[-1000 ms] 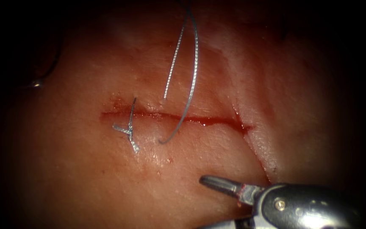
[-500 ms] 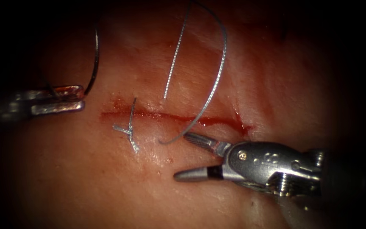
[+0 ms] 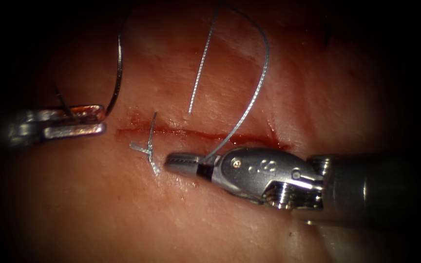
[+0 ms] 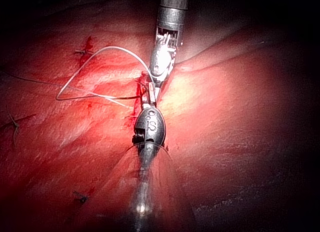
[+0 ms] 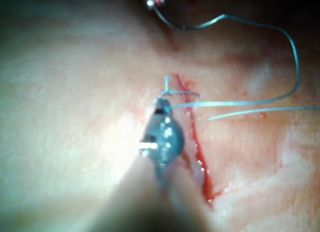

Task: Wound Closure

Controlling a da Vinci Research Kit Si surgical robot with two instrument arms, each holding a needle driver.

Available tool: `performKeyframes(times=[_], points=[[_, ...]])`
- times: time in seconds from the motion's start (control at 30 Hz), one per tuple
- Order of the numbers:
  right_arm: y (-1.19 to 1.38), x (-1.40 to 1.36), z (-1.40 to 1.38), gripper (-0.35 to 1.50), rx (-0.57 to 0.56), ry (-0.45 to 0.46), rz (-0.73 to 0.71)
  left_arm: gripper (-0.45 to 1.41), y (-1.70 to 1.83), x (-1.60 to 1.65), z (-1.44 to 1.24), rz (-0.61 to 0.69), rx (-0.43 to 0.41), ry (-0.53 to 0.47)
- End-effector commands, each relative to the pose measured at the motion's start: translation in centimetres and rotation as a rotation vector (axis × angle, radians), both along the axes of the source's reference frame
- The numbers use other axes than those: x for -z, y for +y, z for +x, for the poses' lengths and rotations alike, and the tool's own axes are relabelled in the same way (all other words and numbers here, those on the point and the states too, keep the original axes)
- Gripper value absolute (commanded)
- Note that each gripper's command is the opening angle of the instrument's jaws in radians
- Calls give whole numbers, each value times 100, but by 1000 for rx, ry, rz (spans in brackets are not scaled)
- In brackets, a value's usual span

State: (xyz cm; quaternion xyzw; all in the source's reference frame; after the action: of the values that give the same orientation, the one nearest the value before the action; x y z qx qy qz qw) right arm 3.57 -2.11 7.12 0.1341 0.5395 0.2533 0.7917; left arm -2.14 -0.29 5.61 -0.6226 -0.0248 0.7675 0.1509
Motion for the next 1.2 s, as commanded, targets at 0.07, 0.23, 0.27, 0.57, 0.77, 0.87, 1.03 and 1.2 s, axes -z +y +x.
performKeyframes(times=[0.07, 0.23, 0.27, 0.57, 0.77, 0.87, 1.03, 1.2], points=[[-7, -3, -3, -35, 35, -22, 9, -45, -3, -6, -5, -1, -3, -3], [-24, 11, -42, -35, 76, -19, 24, -45, -4, -4, -6, 0, -9, -8], [-30, 17, -53, -35, 88, -15, 31, -45, -5, -3, -7, 0, -14, -12], [-76, 82, -107, -35, 94, -9, 41, -45, -11, 9, -25, -23, -62, -46], [-95, 126, -109, -35, 96, 4, 53, -45, -17, 15, -38, -41, -96, -70], [-92, 131, -104, 22, 97, 10, 28, -45, -16, 16, -38, -47, -109, -79], [-70, 114, -105, 125, 69, 7, -24, -45, -3, 22, -17, -57, -77, -44], [-51, 92, -108, 125, 49, -7, -35, -45, 9, 25, 3, -60, -33, -39]])
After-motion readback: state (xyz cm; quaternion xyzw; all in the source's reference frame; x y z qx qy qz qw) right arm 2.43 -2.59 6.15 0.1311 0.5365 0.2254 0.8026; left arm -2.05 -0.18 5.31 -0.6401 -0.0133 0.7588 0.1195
